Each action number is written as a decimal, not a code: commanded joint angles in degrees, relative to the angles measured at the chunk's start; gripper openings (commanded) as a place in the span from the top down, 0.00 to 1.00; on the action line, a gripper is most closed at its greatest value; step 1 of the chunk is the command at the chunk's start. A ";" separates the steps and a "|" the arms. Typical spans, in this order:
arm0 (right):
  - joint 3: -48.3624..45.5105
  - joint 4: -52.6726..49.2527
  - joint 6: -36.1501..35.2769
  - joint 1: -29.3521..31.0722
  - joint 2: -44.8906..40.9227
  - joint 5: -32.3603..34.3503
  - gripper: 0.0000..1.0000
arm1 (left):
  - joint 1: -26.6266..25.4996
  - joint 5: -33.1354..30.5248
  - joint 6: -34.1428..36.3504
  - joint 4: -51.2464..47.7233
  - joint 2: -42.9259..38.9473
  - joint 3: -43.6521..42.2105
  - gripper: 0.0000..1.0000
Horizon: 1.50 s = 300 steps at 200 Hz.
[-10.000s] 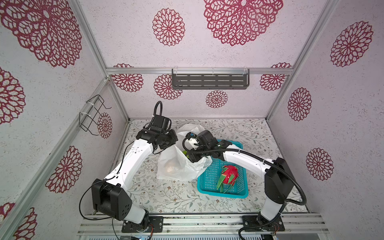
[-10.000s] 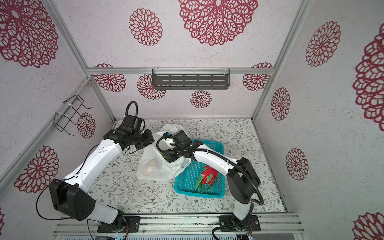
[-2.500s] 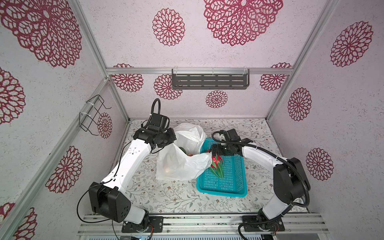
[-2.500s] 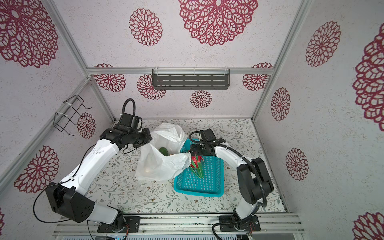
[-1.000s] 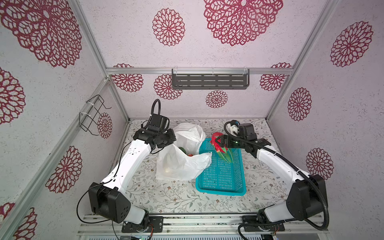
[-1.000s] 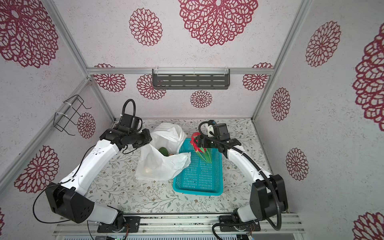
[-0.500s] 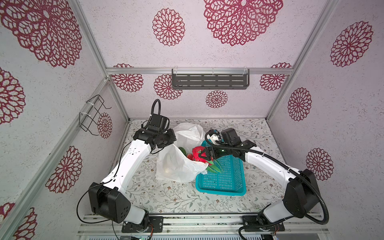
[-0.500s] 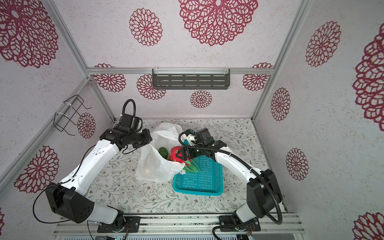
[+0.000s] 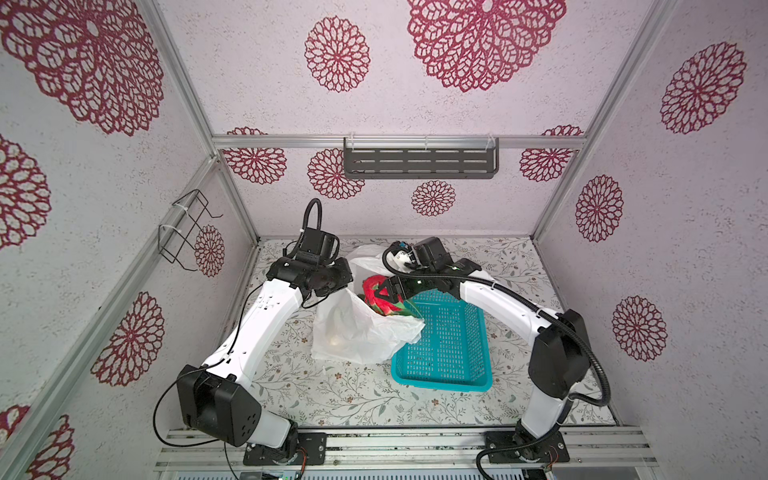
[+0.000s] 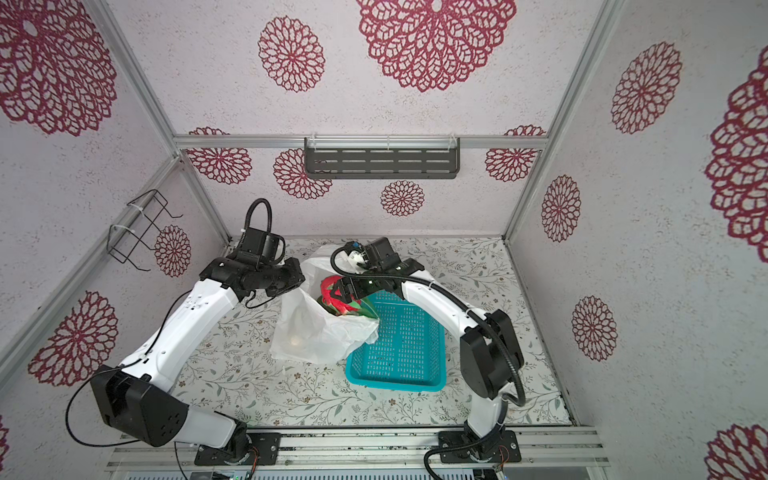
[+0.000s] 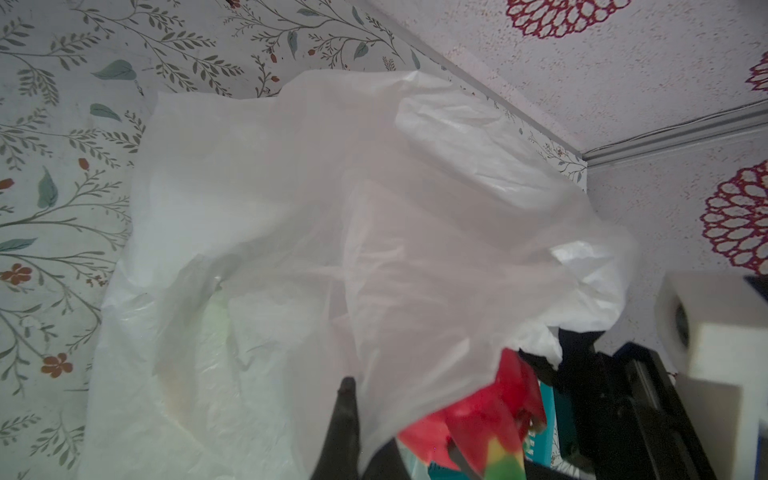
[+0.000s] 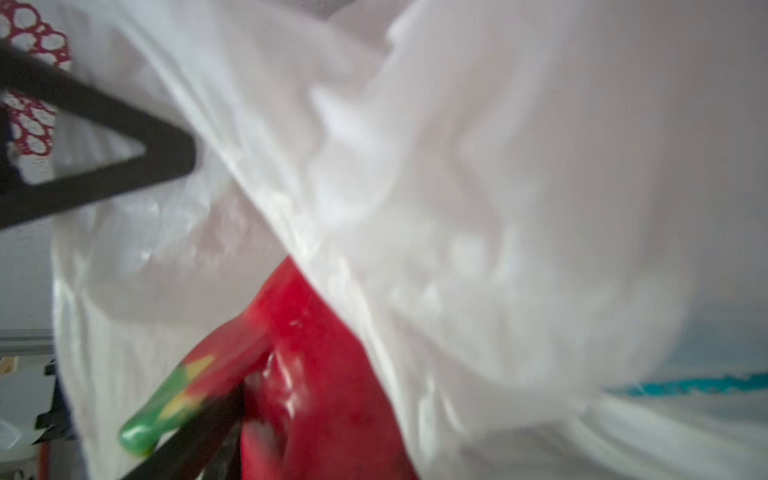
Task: Place the fruits into the plastic bag
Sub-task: 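Lift the red dragon fruit with the right gripper over to the bag mouth, then lower the dragon fruit into the bag and open the right gripper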
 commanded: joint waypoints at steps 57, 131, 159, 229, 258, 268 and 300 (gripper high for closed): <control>20.78 -1.49 -2.20 -0.66 9.24 0.64 0.79 | -0.31 -0.33 -0.14 0.20 -3.26 -1.26 1.00; 12.03 10.57 8.79 4.88 9.92 -3.37 0.78 | 0.15 -4.06 -0.50 0.72 -4.41 -0.16 1.00; 9.35 11.07 9.34 6.43 10.72 -3.64 0.76 | 0.72 -4.59 -1.09 0.28 -4.60 -0.57 1.00; 5.36 10.47 5.48 6.78 6.64 -2.99 0.12 | 2.04 -6.03 -2.99 -0.37 -5.30 -1.91 1.00; 4.80 7.09 1.84 6.61 2.37 -1.19 0.01 | 3.03 -6.46 -3.58 -0.72 -5.87 -2.70 1.00; 3.91 6.70 1.29 6.56 0.75 -0.40 0.01 | 3.38 -6.53 -3.58 -0.79 -5.91 -2.97 1.00; 0.52 6.11 1.31 6.21 -4.39 2.12 0.01 | 3.99 -6.46 -3.58 -0.91 -6.04 -3.68 1.00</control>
